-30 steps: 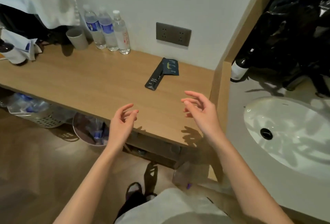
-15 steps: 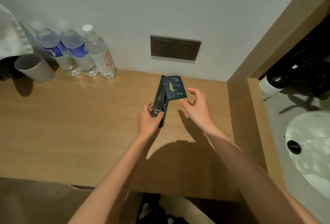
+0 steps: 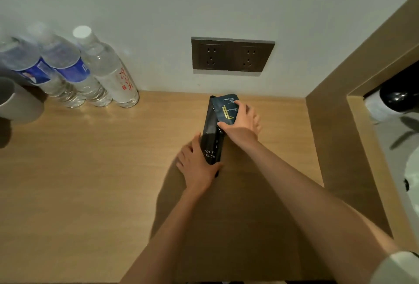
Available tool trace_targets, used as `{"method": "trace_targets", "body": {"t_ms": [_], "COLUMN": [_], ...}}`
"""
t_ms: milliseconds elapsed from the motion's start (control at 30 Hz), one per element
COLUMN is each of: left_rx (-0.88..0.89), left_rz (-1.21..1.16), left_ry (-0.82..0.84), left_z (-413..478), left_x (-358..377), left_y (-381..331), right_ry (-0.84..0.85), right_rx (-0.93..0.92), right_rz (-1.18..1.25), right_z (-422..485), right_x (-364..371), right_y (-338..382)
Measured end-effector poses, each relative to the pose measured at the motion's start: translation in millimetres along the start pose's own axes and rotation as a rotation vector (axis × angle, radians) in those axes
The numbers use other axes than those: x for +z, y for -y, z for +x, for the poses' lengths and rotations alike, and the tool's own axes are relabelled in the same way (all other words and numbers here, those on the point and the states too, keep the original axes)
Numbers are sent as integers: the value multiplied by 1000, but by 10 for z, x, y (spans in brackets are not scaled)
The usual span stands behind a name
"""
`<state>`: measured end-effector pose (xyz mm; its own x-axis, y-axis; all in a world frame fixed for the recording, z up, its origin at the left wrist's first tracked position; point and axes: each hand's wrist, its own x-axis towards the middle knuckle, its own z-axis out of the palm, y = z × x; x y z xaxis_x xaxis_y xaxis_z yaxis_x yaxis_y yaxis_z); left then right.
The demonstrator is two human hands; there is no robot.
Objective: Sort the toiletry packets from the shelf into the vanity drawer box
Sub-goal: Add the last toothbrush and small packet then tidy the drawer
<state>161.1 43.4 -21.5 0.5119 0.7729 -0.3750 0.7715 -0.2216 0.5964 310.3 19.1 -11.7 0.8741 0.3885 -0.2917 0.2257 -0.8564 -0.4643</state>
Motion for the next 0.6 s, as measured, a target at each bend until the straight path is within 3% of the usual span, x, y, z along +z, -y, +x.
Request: {"method": "trace_targets", "body": {"t_ms": [233, 367, 600], "left_rx": [57, 48, -88], "left_rz": [-75, -166, -344], "left_ry": [2, 119, 180], "left_z": [119, 200, 148], "left_x": [-103, -148, -291], "left_y": [30, 22, -42], "right_ry": [-2, -18, 29], "right_rx": [99, 141, 157], "right_rz": [98, 205, 501], "right_z": [75, 44, -144], "right_x": [-113, -161, -416], "right_y": [-41, -97, -286]}}
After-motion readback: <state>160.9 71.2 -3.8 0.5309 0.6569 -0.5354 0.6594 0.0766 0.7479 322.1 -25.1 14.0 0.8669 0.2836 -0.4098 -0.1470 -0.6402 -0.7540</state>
